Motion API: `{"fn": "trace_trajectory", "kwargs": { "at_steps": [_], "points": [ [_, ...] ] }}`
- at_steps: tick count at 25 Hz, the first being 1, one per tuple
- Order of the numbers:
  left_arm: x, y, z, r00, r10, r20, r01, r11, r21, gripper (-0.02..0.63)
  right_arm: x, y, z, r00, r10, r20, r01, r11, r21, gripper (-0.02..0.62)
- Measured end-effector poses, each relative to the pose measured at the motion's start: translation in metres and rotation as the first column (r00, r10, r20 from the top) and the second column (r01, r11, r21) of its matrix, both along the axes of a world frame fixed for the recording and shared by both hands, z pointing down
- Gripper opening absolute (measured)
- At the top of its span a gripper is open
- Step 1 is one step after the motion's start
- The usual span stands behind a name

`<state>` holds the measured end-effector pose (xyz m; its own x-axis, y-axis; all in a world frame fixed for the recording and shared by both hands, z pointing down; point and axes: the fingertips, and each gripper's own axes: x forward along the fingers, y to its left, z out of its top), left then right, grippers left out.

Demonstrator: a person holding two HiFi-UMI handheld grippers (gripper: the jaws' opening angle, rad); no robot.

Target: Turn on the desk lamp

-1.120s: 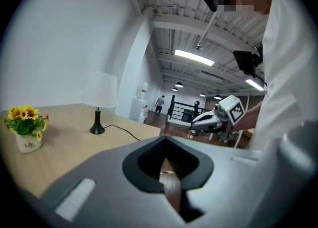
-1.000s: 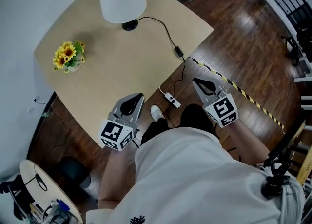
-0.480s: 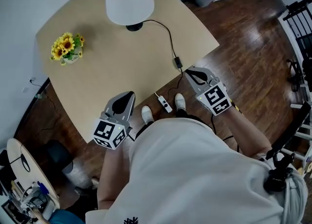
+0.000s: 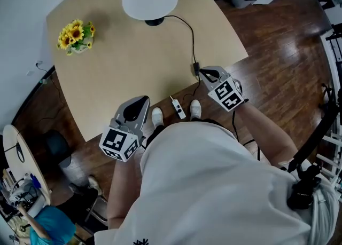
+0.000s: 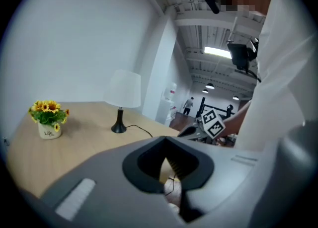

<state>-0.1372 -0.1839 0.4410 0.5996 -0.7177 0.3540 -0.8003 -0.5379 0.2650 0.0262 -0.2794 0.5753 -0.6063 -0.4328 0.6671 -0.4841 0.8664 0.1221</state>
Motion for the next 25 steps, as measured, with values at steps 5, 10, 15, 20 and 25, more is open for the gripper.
{"fn": "trace_trajectory", "kwargs": {
  "at_steps": [5, 10, 15, 20, 25],
  "points": [
    [0.006, 0.004, 0.001, 0.999, -0.035, 0.007, 0.035, 0.999, 0.000, 0.015, -0.006, -0.011, 0.034, 0.995, -0.072, -0.066, 0.071, 0.997, -0.025, 0.003],
    [0.006, 0.005, -0.004, 0.996, -0.093, 0.019, 0.093, 0.995, -0.024, 0.015, -0.010, -0.016, 0.062, 0.985, -0.128, -0.114, 0.122, 0.991, -0.055, 0.003],
    [0.005, 0.008, -0.004, 0.993, -0.117, 0.029, 0.118, 0.992, -0.041, 0.015, -0.012, -0.018, 0.077, 0.979, -0.155, -0.132, 0.147, 0.987, -0.067, 0.003],
    [0.007, 0.011, 0.000, 0.992, -0.127, 0.027, 0.128, 0.991, -0.048, 0.015, -0.008, -0.015, 0.088, 0.974, -0.170, -0.147, 0.160, 0.984, -0.076, 0.003],
    [0.010, 0.009, 0.000, 0.992, -0.126, 0.030, 0.128, 0.990, -0.054, 0.015, 0.000, -0.019, 0.092, 0.975, -0.147, -0.166, 0.135, 0.987, -0.085, 0.003]
  ]
}}
